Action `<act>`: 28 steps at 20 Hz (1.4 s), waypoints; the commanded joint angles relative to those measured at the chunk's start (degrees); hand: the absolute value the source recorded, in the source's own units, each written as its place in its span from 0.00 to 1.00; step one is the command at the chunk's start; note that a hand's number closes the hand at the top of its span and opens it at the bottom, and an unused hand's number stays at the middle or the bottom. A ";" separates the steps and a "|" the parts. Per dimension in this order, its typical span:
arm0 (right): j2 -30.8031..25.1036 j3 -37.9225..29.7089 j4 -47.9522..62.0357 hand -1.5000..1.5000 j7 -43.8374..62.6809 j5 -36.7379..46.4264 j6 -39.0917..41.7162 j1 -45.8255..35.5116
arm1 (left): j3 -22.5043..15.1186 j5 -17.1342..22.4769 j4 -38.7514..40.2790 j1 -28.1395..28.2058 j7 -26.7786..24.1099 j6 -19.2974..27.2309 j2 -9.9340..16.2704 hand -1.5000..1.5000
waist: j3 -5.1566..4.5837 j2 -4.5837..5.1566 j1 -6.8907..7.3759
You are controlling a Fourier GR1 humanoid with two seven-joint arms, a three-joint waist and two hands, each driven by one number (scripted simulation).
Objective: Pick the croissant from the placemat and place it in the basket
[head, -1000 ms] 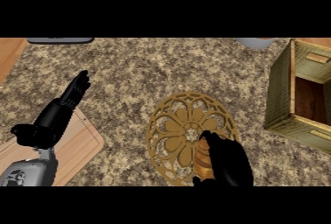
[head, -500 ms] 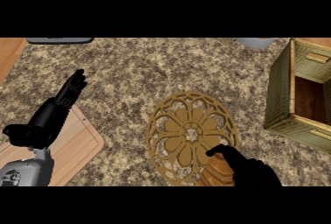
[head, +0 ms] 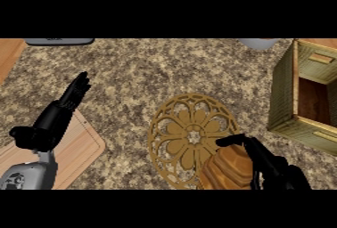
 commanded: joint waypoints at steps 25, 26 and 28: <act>-11.77 -55.84 17.79 1.00 2.09 -9.87 13.51 -40.63 | -0.01 0.24 -1.13 0.57 0.01 -0.88 -0.78 0.50 | 0.10 0.51 1.26; -13.24 -57.90 22.93 1.00 -1.07 -9.97 11.28 -42.60 | 0.00 -1.11 0.70 -0.62 -0.95 -0.58 -0.17 0.50 | 0.10 0.68 1.40; -14.83 -58.62 23.42 1.00 -2.39 -10.17 11.24 -40.70 | 0.72 -0.75 0.61 1.51 -2.99 -0.46 -0.51 0.50 | 0.09 0.54 1.31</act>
